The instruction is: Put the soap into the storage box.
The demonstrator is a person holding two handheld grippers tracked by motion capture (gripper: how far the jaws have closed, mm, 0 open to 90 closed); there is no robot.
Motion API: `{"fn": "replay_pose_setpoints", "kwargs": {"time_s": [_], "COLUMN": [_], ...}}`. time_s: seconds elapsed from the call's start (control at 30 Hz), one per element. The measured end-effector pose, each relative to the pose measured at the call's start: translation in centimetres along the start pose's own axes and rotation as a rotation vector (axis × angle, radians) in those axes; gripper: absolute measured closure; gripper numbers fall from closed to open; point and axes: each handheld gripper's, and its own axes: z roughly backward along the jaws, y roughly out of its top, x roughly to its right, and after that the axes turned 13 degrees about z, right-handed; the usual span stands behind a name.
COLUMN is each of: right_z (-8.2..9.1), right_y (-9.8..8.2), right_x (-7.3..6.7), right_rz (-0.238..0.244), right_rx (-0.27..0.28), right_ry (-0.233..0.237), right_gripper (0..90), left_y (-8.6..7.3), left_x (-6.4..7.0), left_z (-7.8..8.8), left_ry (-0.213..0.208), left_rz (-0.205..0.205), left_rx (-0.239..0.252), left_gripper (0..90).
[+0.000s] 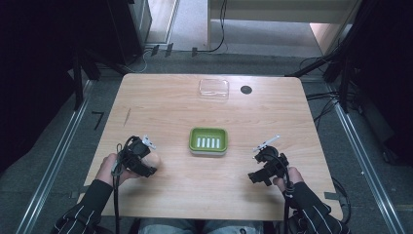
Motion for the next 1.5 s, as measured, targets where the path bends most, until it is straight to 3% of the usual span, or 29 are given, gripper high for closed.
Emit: {"fn": "replay_pose_setpoints", "kwargs": {"time_s": [0.57,0.87,1.5], "right_z": [0.0,-0.1,-0.1], "right_y": [0.0,0.0,0.0], "right_x": [0.0,0.0,0.1], "right_rz": [-0.003,0.001,0.000], "right_rx": [-0.003,-0.003,-0.002], "right_ry": [-0.001,0.000,0.005], "right_gripper": [14.1,14.1,14.1], "left_y": [0.8,2.1,4.8], "left_x": [0.5,0.7,1.5], "left_z": [0.4,0.8,0.6], "left_ry": [0.000,-0.005,-0.023], "left_rz": [-0.004,-0.011,-0.050], "left_rx": [0.020,0.048,0.060], "left_gripper": [33.8,33.8,33.8]}}
